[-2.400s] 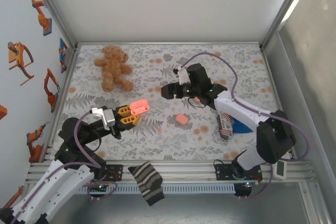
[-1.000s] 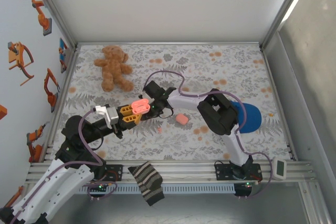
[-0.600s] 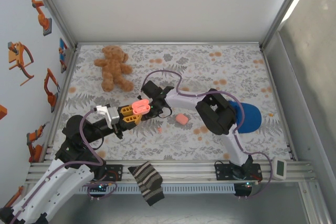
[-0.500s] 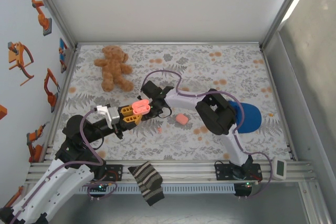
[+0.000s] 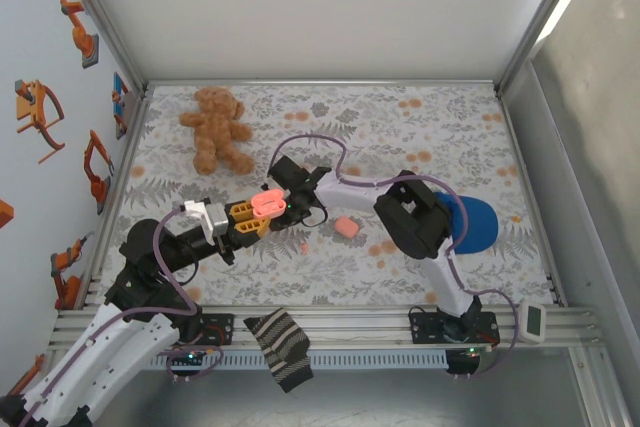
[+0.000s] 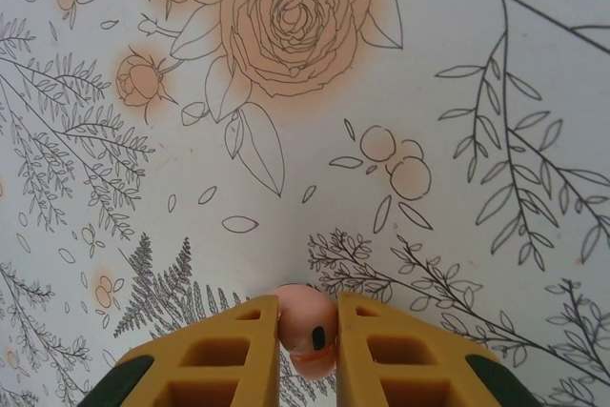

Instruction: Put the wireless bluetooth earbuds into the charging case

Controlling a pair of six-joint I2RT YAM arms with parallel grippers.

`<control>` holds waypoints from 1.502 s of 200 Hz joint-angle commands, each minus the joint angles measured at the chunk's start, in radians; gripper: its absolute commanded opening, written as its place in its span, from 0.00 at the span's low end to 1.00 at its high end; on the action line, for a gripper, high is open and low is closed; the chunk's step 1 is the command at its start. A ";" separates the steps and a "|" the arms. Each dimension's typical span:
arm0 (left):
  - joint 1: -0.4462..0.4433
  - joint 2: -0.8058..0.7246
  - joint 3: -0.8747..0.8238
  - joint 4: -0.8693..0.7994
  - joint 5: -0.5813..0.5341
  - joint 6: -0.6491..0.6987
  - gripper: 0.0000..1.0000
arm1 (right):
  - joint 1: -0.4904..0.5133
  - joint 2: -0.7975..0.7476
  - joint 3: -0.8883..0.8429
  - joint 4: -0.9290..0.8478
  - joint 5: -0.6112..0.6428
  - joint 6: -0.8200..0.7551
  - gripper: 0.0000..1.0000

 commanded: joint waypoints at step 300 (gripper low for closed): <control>-0.004 0.204 0.013 0.082 -0.155 -0.087 0.05 | -0.062 -0.956 -0.320 0.019 0.389 -0.357 0.17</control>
